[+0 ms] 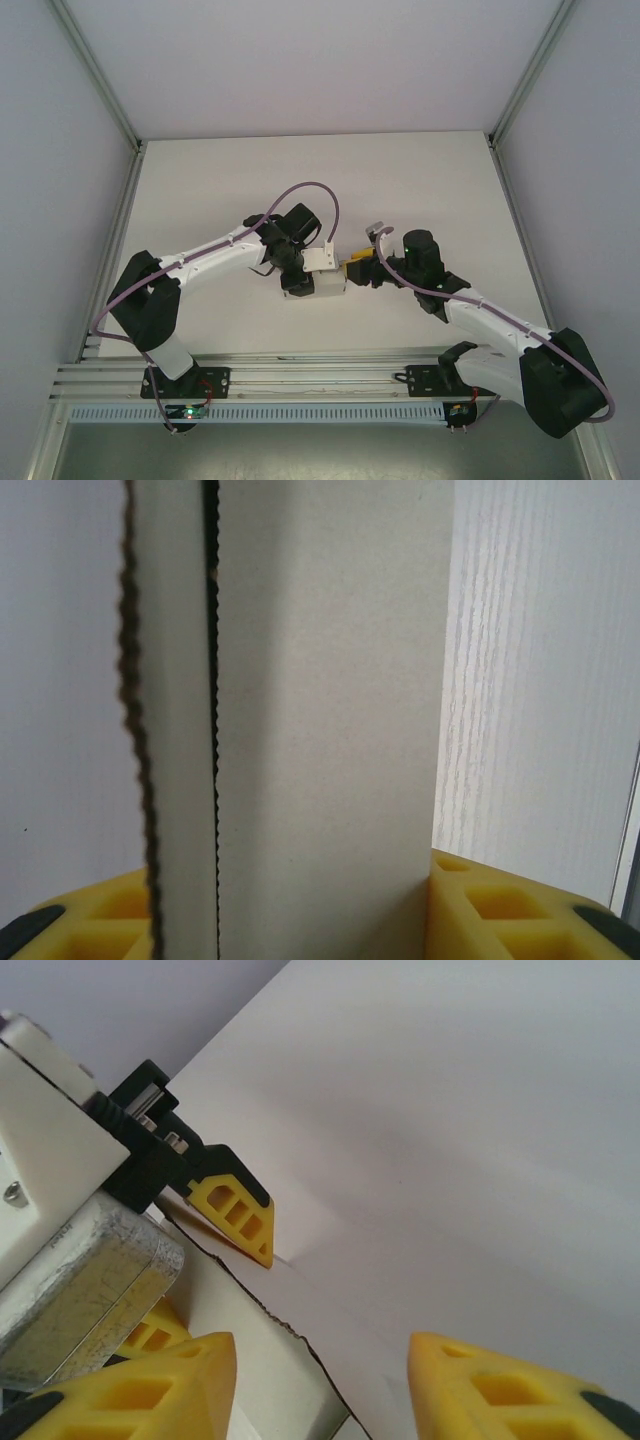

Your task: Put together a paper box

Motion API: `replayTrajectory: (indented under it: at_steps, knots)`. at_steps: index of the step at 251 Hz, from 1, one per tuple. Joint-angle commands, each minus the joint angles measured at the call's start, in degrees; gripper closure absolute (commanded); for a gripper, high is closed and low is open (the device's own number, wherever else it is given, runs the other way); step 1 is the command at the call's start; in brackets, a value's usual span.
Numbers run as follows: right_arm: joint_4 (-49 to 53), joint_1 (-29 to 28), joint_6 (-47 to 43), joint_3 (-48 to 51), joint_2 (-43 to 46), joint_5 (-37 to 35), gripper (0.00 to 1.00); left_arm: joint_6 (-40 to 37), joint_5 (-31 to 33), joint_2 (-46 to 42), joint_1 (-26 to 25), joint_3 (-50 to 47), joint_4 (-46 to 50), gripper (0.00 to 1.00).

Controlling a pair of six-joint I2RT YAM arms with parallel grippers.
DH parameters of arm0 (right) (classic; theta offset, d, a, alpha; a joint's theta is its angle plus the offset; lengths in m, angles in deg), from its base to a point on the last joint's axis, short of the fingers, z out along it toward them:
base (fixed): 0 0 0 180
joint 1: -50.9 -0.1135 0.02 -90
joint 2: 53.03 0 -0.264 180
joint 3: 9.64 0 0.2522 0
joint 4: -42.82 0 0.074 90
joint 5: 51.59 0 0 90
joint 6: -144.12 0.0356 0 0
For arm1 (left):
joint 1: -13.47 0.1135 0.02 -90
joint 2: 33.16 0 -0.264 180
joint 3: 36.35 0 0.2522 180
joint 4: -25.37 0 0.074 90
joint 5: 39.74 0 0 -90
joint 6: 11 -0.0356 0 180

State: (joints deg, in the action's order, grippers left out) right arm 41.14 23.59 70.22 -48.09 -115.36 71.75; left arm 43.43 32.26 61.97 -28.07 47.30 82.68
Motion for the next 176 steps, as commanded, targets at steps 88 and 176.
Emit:
replayTrajectory:
  at_steps: [88, 176]
  knots:
    - [6.5, -1.9, -3.2, -3.3, -0.3, -4.4, 0.72, -0.9, -0.3, 2.1, 0.5, -0.3, 1.3, 0.54]
    - [9.0, -2.3, 1.6, -7.5, -1.7, -4.6, 0.98, -0.9, -0.1, 2.5, 0.5, 0.0, 0.8, 0.53]
